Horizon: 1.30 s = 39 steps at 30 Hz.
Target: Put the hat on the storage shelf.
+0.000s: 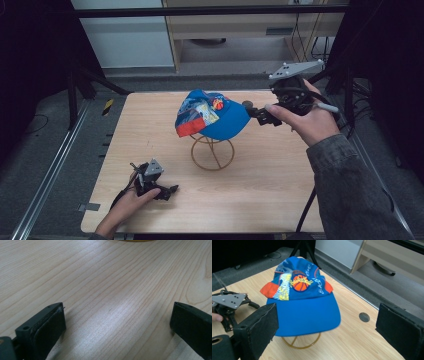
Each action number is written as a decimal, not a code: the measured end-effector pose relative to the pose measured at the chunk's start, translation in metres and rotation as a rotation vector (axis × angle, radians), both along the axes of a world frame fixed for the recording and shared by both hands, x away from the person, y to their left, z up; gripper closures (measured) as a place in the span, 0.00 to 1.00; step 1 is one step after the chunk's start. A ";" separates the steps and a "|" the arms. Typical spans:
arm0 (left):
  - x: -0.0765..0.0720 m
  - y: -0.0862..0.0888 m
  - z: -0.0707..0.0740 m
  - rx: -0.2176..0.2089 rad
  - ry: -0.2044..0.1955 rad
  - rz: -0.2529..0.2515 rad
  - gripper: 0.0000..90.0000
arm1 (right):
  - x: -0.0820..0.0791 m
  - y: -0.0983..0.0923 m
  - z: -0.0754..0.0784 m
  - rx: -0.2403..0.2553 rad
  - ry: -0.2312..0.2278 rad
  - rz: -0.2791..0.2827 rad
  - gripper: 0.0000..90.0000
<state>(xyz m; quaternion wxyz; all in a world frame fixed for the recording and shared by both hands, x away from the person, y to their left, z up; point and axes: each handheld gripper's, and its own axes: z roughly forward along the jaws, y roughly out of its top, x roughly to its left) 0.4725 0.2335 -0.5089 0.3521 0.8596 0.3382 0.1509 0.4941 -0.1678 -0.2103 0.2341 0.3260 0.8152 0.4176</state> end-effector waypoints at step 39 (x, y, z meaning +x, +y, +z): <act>0.001 0.001 0.000 0.002 0.001 -0.017 0.00 | 0.002 -0.087 -0.108 0.100 0.076 -0.198 0.11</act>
